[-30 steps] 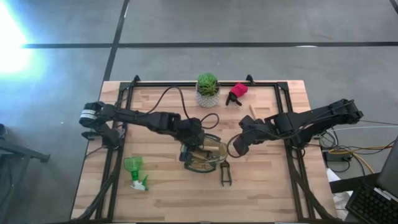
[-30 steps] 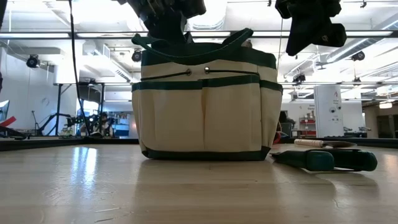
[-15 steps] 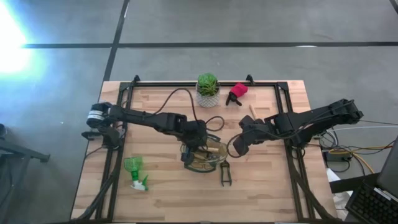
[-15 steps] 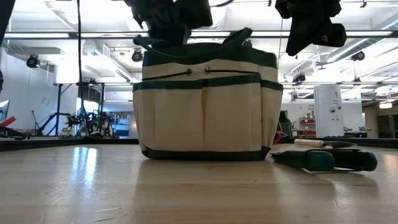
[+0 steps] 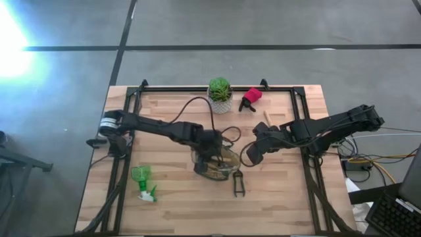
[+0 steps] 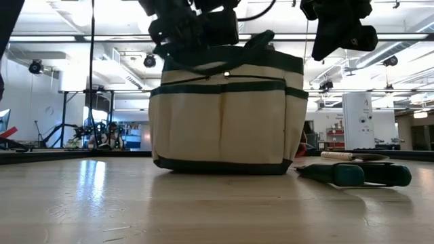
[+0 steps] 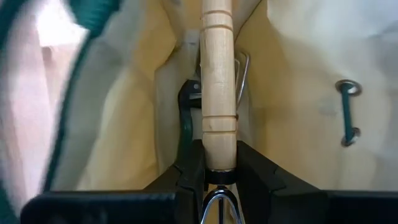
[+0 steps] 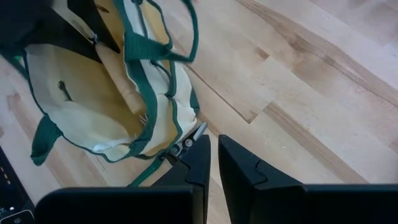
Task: Pick & Place Garden tools in Gardening bag
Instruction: Put the brown hand rake into the white gardening bag, then put the green spray bottle into the white gardening bag
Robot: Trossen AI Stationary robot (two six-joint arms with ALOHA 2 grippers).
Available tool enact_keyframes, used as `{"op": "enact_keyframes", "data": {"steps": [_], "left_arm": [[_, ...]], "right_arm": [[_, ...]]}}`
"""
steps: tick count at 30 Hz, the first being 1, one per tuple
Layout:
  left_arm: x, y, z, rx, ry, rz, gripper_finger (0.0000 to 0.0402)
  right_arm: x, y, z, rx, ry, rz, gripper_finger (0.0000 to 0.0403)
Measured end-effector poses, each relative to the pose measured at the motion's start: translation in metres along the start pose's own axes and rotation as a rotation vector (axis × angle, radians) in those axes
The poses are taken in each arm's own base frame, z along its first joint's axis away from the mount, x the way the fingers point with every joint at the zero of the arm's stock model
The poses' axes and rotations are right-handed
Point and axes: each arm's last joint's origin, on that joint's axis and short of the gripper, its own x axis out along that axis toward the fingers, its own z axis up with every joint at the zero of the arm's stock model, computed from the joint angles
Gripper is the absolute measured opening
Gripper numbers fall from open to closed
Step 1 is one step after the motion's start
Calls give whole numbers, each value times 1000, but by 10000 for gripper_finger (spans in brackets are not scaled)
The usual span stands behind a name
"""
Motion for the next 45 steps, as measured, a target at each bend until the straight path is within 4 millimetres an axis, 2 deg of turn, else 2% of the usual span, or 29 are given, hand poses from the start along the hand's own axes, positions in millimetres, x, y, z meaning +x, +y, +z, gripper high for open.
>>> {"op": "enact_keyframes", "data": {"steps": [9, 17, 19, 24, 28, 45], "left_arm": [[15, 1, -4, -5, 49, -5, 66], [18, 2, -4, -39, 57, -5, 66], [17, 2, -3, -56, 54, -5, 79], [15, 1, 0, -67, 43, -11, 141], [15, 1, 0, -67, 43, -11, 157], [6, 1, 6, -69, 39, -12, 109]], "right_arm": [[0, 0, 0, 0, 0, 0, 27], [0, 0, 0, 0, 0, 0, 27], [0, 0, 0, 0, 0, 0, 27], [0, 0, 0, 0, 0, 0, 27], [0, 0, 0, 0, 0, 0, 27], [0, 0, 0, 0, 0, 0, 27]]}}
